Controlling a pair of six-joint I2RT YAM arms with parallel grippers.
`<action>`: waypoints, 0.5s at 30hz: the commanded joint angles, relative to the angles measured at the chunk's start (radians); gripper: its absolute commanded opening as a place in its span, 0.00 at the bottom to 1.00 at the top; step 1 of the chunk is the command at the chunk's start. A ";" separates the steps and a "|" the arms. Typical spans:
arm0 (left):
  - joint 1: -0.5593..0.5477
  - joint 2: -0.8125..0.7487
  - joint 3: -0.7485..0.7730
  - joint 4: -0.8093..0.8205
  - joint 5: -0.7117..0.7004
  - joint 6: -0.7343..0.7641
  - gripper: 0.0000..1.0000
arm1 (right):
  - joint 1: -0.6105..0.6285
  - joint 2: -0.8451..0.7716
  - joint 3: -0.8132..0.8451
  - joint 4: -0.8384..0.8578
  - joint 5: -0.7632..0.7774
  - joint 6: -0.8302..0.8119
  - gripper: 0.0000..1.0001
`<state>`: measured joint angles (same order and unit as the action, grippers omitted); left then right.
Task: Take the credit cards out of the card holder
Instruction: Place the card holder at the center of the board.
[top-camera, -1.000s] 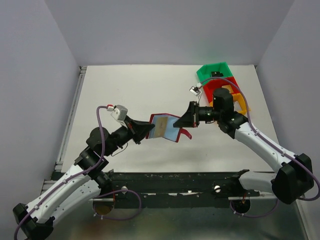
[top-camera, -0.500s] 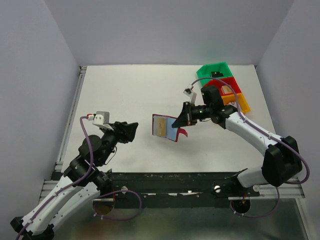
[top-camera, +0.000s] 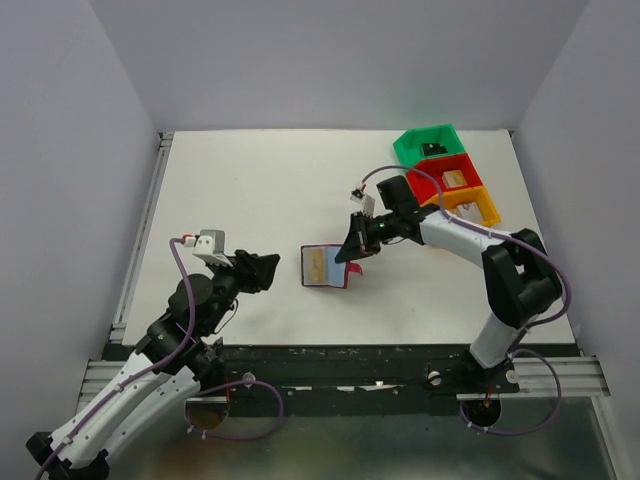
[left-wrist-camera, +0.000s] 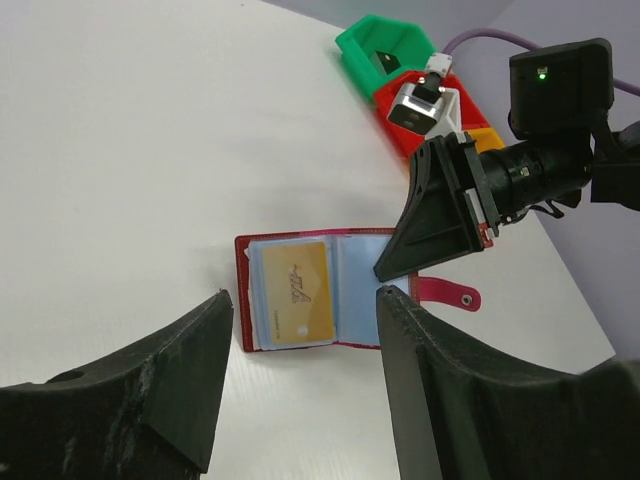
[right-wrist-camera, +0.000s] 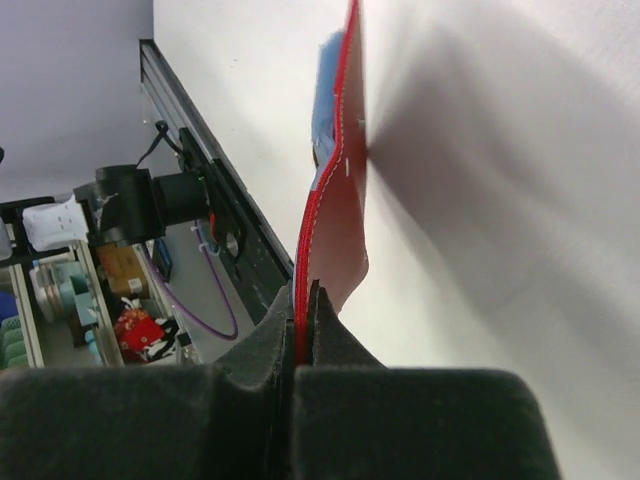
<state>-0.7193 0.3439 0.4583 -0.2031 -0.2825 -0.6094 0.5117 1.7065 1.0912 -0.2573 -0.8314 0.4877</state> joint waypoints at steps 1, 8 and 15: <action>0.003 0.007 -0.017 0.033 0.045 -0.026 0.69 | 0.008 0.054 0.035 -0.016 -0.040 -0.040 0.00; 0.004 0.044 -0.012 0.053 0.078 -0.004 0.71 | 0.008 0.130 0.047 -0.054 -0.066 -0.080 0.00; 0.003 0.072 -0.004 0.060 0.085 0.013 0.71 | -0.001 0.171 0.049 -0.091 -0.011 -0.092 0.09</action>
<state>-0.7193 0.4099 0.4442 -0.1688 -0.2241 -0.6151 0.5114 1.8591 1.1156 -0.3069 -0.8543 0.4175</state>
